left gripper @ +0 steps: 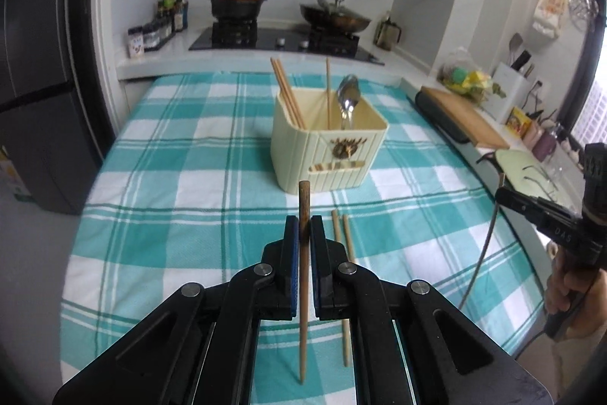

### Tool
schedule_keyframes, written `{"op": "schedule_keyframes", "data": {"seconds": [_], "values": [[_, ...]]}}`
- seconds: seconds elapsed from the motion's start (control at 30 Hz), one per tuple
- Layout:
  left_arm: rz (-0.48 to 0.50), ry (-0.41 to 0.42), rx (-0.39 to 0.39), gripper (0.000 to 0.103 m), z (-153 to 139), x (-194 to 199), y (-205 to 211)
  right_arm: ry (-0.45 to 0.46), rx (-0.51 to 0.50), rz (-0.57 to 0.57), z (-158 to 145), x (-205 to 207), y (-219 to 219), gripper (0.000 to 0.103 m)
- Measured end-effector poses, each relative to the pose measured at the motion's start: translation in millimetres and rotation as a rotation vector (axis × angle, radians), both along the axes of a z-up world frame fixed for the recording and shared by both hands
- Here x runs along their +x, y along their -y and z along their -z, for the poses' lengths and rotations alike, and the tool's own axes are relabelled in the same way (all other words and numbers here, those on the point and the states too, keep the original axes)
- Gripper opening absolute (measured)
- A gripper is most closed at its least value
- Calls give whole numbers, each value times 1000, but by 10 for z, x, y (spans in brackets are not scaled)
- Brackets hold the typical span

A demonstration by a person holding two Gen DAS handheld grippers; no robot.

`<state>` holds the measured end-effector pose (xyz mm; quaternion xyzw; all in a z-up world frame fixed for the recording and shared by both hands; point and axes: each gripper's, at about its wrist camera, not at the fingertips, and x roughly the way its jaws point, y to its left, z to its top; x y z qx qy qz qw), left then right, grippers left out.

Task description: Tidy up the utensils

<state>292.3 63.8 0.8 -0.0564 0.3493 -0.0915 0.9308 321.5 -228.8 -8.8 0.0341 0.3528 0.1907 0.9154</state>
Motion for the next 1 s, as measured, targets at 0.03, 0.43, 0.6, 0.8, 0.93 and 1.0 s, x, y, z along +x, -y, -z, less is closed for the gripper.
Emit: {"op": "schedule_keyframes", "data": {"seconds": [0.03, 0.43, 0.6, 0.8, 0.93, 1.0], "values": [[0, 24, -9, 4, -76, -70, -7, 34, 4, -2, -90, -100, 1, 7], [-5, 181, -64, 4, -744, -122, -16, 319, 32, 60, -760, -331, -133, 7], [-5, 229, -53, 4, -1088, 31, -16, 366, 29, 53, -1007, -111, -208, 7], [-21, 319, -36, 4, -1556, 411, 62, 448, 17, 30, -1353, 258, -374, 7], [-33, 359, -25, 4, -1705, 785, 170, 496, 21, 25, -1557, 593, -504, 7], [-47, 363, 2, 4, -1679, 994, 247, 515, -8, 32, -1590, 788, -594, 7]]}}
